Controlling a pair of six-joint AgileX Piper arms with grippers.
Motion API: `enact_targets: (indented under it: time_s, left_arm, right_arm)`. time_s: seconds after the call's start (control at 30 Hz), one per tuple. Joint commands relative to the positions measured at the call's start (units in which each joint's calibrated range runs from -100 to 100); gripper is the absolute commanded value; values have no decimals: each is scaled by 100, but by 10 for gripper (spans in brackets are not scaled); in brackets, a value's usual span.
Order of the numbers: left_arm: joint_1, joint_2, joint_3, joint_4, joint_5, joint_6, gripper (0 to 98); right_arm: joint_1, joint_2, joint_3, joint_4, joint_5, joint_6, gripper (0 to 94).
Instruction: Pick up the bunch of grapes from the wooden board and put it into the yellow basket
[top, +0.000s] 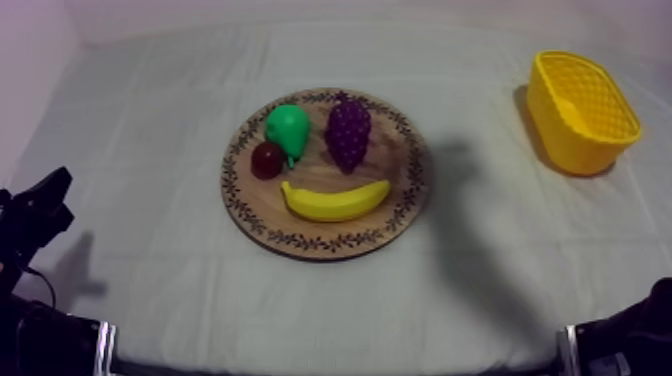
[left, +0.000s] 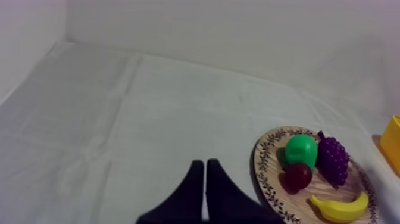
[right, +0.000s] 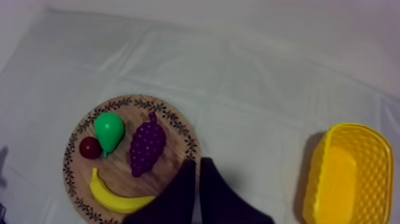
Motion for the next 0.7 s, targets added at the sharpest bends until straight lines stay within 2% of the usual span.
enact_targets:
  time_s: [0.0,0.37,0.67]
  left_arm:
    - [-2,0,-2,1,0,1,1]
    - [-2,0,-2,1,0,0,1]
    - [-2,0,-2,1,0,0,1]
  right_arm:
    - [-44,221,-182,30,87,-56,4]
    - [-346,1201,-1397,48,862,-444,3]
    - [-606,2085,-2467,82,1738,-754,3]
